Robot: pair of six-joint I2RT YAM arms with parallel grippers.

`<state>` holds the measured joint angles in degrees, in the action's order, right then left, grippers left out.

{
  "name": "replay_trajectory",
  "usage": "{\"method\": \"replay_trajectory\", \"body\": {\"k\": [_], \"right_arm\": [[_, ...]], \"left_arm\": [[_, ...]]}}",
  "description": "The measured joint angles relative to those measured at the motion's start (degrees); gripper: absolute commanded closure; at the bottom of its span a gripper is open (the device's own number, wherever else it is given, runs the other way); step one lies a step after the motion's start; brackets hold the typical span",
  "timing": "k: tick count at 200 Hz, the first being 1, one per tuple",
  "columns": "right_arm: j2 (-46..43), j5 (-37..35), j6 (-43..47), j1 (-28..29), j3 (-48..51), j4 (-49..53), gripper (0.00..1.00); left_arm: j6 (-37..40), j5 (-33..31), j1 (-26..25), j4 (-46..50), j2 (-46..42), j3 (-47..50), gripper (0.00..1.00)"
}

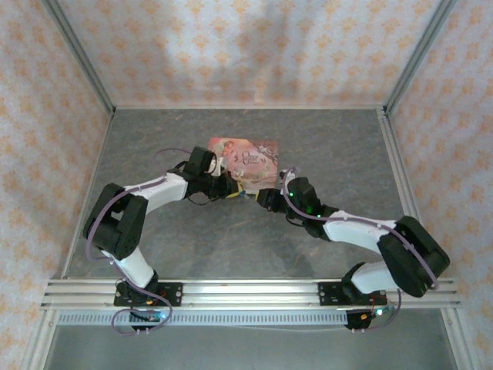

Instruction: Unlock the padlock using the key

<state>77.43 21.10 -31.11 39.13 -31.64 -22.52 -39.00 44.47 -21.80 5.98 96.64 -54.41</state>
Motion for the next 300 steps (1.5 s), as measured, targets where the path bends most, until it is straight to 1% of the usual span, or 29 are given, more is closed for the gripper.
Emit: {"method": "replay_trajectory", "body": {"k": [22,36,76,111,185,259,300], "right_arm": [[-0.35,-2.95,7.23,1.7,-3.63,8.13,0.63],[-0.26,-4.26,10.21,2.78,-4.57,11.32,0.6],[1.77,-6.97,16.7,4.76,-6.67,15.85,0.57],[3.41,-7.61,20.72,5.35,-7.98,16.52,0.55],[6.38,-6.71,25.9,6.21,-9.25,16.22,0.54],[7.5,-6.67,27.17,6.25,-9.84,13.16,0.53],[7.74,-5.99,27.34,6.25,-11.58,13.09,0.56]], "left_arm": [[-0.02,0.02,-0.72,1.29,0.07,-0.2,1.0],[-0.15,0.02,-1.01,1.51,0.07,-0.2,1.0],[-0.22,0.17,-1.09,2.71,0.07,-0.52,1.0],[-0.22,0.55,-1.09,4.57,0.04,-1.81,1.0],[-1.38,3.34,-1.09,7.54,-0.07,-5.4,1.0],[-1.51,3.98,-1.07,9.35,-0.15,-6.73,1.0],[-1.51,4.66,-1.05,9.99,-0.15,-6.93,1.0]]}}
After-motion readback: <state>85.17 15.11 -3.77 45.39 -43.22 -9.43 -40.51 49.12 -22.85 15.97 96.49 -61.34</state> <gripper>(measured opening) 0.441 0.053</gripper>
